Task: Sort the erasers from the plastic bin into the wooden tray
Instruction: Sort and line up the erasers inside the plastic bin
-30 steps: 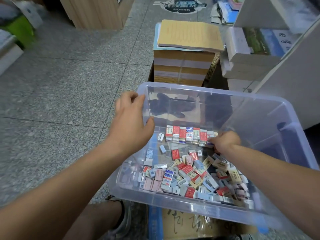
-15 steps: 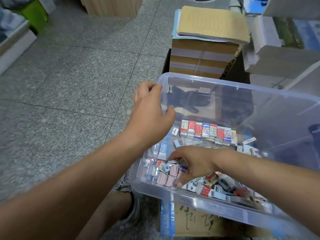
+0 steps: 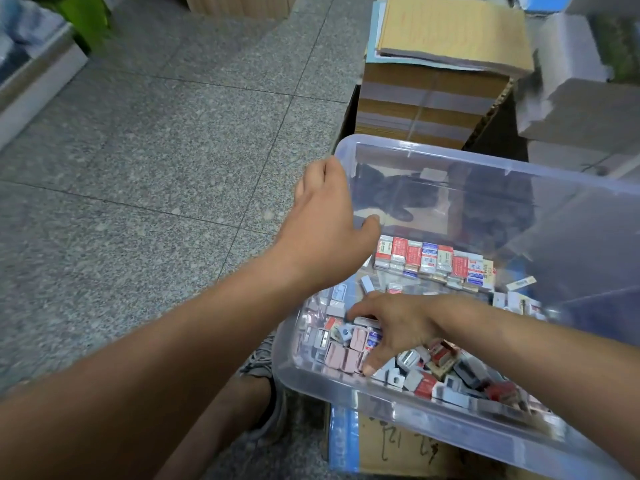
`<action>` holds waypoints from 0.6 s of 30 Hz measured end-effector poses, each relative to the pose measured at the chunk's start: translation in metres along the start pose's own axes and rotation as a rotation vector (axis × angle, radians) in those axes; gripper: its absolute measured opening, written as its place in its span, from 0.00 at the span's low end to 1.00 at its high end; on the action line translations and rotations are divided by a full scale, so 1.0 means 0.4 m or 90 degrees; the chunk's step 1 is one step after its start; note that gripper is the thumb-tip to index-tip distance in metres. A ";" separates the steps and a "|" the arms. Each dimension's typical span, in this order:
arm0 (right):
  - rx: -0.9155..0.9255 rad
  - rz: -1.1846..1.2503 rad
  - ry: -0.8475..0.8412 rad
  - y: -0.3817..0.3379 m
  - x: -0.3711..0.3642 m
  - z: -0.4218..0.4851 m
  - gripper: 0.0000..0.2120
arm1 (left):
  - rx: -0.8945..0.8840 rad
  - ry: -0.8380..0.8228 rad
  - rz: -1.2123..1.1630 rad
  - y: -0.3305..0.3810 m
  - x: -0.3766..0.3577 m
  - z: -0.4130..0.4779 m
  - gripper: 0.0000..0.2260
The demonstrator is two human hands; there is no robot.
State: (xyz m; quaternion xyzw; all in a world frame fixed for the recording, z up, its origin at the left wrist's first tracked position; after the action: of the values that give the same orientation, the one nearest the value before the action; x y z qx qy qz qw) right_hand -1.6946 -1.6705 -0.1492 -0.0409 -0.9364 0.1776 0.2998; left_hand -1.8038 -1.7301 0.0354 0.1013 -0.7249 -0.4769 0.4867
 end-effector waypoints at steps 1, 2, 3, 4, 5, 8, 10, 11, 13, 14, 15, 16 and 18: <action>0.004 0.009 -0.004 -0.001 -0.002 -0.002 0.45 | 0.001 0.006 -0.001 0.000 0.001 0.001 0.21; 0.009 0.020 -0.003 -0.002 -0.001 -0.003 0.44 | 0.003 0.009 -0.002 0.000 0.001 0.003 0.21; 0.016 0.031 0.001 -0.004 0.000 -0.003 0.42 | 0.004 0.011 -0.001 0.000 0.001 0.003 0.21; 0.024 0.043 0.007 -0.009 0.002 -0.005 0.40 | 0.006 0.012 0.001 0.000 0.000 0.003 0.21; 0.030 0.054 0.015 -0.012 0.004 -0.005 0.38 | 0.006 0.013 0.004 0.000 0.001 0.003 0.21; 0.026 0.088 0.013 -0.010 0.004 -0.001 0.35 | -0.003 0.014 0.001 0.002 0.001 0.003 0.20; 0.015 0.126 -0.007 -0.010 0.001 -0.004 0.36 | -0.003 0.014 -0.008 -0.001 0.001 0.003 0.20; 0.010 0.136 -0.015 -0.009 0.000 -0.008 0.37 | -0.003 0.015 -0.012 -0.002 0.002 0.004 0.20; 0.002 0.139 -0.025 -0.009 0.002 -0.019 0.42 | 0.000 0.018 -0.026 -0.005 0.003 0.004 0.22; -0.003 0.141 -0.028 -0.007 -0.001 -0.023 0.44 | 0.000 0.019 -0.034 -0.005 0.003 0.005 0.22; -0.005 0.149 -0.034 -0.007 -0.005 -0.024 0.45 | -0.002 0.020 -0.039 -0.005 0.004 0.005 0.21; -0.001 0.162 -0.041 -0.008 -0.011 -0.025 0.44 | -0.002 0.020 -0.042 -0.006 0.004 0.006 0.21; 0.017 0.193 -0.035 -0.004 -0.024 -0.014 0.38 | 0.000 0.022 -0.047 -0.008 0.005 0.007 0.21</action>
State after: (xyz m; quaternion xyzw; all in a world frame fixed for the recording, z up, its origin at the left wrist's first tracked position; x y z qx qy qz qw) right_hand -1.6835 -1.6718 -0.1496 -0.1732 -0.9249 0.2340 0.2446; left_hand -1.8079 -1.7314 0.0337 0.1361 -0.7122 -0.4926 0.4812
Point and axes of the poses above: each hand's wrist, its own z-axis towards the middle knuckle, its own x-axis out of the back of the hand, y = z × x, the point moved 9 cm from there along z, towards the middle knuckle, and after that the axes turned 13 degrees about -z, right-handed, at the moved point
